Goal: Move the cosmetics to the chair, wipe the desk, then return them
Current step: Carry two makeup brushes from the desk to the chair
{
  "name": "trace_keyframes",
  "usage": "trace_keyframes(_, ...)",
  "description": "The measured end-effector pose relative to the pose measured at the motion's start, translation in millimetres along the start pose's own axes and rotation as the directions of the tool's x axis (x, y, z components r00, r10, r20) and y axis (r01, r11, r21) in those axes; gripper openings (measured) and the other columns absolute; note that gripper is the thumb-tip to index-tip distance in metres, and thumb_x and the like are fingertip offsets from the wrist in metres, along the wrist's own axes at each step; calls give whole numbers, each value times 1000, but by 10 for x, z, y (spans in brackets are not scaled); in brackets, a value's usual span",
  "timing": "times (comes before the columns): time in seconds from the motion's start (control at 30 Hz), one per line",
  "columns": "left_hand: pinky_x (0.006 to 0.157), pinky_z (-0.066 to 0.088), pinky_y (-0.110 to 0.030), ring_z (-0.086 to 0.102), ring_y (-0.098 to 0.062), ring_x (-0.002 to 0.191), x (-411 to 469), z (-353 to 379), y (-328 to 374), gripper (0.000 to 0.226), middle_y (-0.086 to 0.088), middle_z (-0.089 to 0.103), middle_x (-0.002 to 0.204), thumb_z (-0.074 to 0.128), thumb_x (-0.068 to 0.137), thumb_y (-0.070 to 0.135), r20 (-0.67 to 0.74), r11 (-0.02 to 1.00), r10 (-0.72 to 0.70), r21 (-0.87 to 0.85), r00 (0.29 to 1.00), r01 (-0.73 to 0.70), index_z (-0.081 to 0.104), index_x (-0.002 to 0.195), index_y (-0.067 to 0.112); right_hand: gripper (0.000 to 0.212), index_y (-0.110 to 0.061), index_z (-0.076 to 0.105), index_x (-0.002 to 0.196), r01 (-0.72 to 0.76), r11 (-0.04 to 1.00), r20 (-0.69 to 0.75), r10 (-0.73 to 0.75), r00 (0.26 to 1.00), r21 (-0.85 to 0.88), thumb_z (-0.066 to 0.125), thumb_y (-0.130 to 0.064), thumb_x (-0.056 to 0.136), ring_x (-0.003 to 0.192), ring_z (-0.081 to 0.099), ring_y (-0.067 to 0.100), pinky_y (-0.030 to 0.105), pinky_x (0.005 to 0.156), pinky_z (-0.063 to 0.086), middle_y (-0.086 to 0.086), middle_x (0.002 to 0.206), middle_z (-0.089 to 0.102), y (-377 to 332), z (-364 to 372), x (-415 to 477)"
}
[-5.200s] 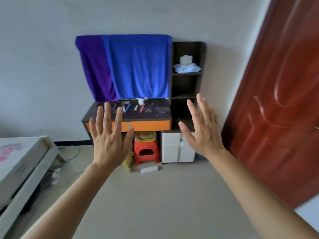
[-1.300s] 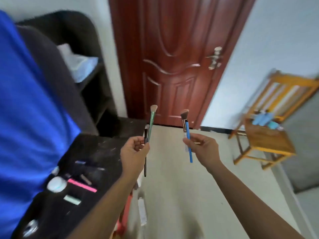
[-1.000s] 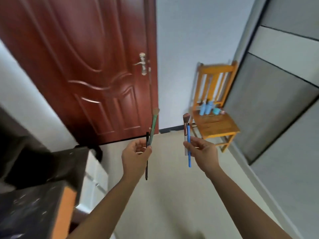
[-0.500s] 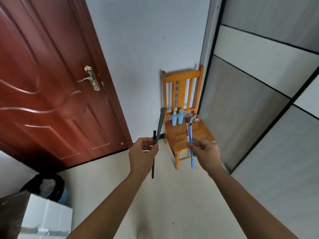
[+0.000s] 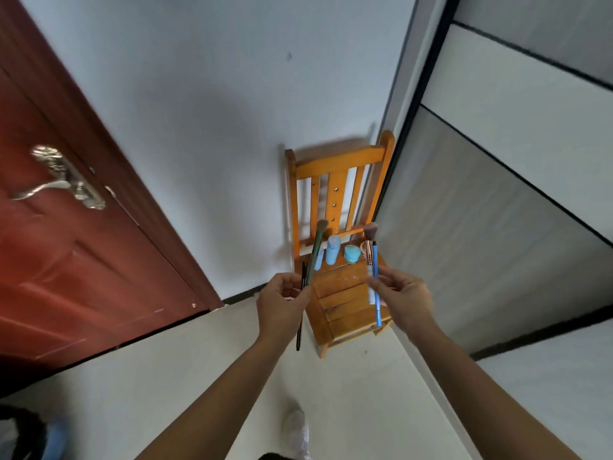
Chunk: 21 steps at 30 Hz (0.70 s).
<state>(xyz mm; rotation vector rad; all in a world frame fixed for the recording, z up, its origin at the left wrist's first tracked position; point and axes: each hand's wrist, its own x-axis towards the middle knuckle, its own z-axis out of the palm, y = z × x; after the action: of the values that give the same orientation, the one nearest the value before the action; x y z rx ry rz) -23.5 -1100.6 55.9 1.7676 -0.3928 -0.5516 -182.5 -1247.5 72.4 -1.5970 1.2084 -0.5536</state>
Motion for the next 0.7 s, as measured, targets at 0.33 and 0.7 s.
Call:
trace_keyframes(0.33, 76, 61, -32, 68, -16, 81, 942, 880, -688, 18, 5, 70, 85, 78, 80, 16, -43, 952, -262, 149, 964, 266, 65, 87, 26, 36, -15, 76, 115, -187, 980, 148, 194, 970, -63, 84, -23, 81, 80, 72, 19, 40, 80, 62, 3, 90, 78, 904, 203, 1322)
trace_keyframes(0.7, 79, 60, -28, 70, -15, 86, 1638, 2075, -2308, 18, 3, 72, 88, 80, 81, 18, -221, 780, -614, -21, 758, 626, 67, 92, 23, 26, -27, 76, 113, -157, 929, 412, 295, 862, -336, 78, -33, 87, 84, 71, 10, 34, 78, 63, -18, 88, 72, 2484, 1022, 2972)
